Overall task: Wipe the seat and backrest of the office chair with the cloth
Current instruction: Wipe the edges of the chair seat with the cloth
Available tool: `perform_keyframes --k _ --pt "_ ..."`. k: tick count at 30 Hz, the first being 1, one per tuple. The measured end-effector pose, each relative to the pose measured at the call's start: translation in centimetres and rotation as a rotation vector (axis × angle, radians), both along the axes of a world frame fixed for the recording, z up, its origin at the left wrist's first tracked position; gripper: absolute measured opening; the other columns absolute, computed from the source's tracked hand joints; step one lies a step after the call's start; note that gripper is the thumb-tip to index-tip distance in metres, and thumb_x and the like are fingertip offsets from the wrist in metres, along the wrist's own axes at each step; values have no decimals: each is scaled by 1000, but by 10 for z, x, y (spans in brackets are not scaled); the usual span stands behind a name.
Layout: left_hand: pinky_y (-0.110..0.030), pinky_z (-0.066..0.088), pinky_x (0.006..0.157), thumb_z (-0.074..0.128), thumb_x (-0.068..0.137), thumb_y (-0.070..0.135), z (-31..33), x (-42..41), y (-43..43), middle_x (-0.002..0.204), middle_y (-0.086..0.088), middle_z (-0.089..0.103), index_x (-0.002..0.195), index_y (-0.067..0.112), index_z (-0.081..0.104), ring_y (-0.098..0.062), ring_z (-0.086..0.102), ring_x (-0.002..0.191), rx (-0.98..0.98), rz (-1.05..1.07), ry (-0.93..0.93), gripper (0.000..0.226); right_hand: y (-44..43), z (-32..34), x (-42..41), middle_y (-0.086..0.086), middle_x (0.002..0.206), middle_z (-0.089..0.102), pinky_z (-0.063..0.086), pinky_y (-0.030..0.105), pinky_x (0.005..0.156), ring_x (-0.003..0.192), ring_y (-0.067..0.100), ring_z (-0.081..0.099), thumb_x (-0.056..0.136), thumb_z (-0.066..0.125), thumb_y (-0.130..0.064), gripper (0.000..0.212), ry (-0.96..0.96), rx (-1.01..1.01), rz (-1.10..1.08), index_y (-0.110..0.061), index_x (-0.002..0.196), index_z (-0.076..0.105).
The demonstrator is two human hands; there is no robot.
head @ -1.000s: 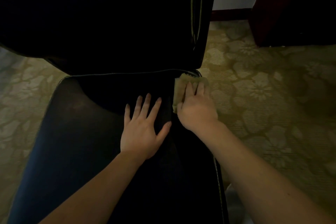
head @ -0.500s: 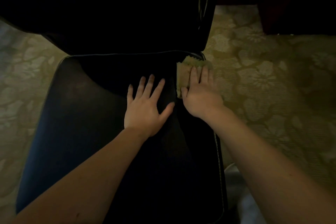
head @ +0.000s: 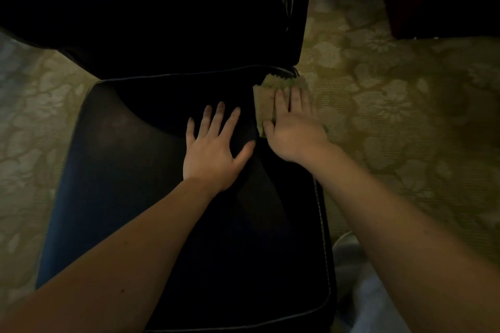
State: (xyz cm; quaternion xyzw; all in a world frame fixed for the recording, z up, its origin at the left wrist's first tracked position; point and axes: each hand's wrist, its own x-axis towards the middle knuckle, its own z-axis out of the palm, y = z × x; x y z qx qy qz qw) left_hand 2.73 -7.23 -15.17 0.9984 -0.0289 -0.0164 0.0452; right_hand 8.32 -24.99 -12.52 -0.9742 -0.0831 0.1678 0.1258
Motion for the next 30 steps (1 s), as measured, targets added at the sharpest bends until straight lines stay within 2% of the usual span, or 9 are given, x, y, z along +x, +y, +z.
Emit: perform_keyframes --k 5,10,16,25,30 --pt "-51 2 126 16 94 72 1 0 0 170 -2 13 162 34 12 -23 3 157 4 -3 -1 77 1 -4 7 19 165 -11 -3 44 124 153 33 -11 104 25 -47 74 -25 18 -48 -11 158 -9" --pt "-50 1 126 17 94 72 1 0 0 170 -1 13 161 35 12 -22 3 157 -4 6 1 77 -5 -3 31 17 166 -13 -3 40 124 153 30 -12 105 27 -45 72 9 140 -85 -11 159 -9" --pt "-50 0 126 17 94 73 1 0 0 170 -1 11 161 36 11 -21 1 157 0 5 7 77 -9 3 2 16 165 -14 -2 43 123 153 31 -14 105 29 -46 75 33 42 2 -11 159 -10" --pt "-53 1 126 12 92 77 1 1 0 170 -2 8 162 34 7 -23 -1 157 26 -5 24 82 -8 -8 14 17 164 -18 -4 43 123 152 30 -17 105 26 -49 75 -43 71 -15 -12 158 -12" --pt "-57 5 125 5 92 76 8 0 -5 171 -7 5 162 30 2 -29 1 157 124 -10 62 84 -9 -8 -4 18 164 -18 -5 44 123 152 31 -17 104 26 -50 76 -24 91 -24 -12 158 -12"
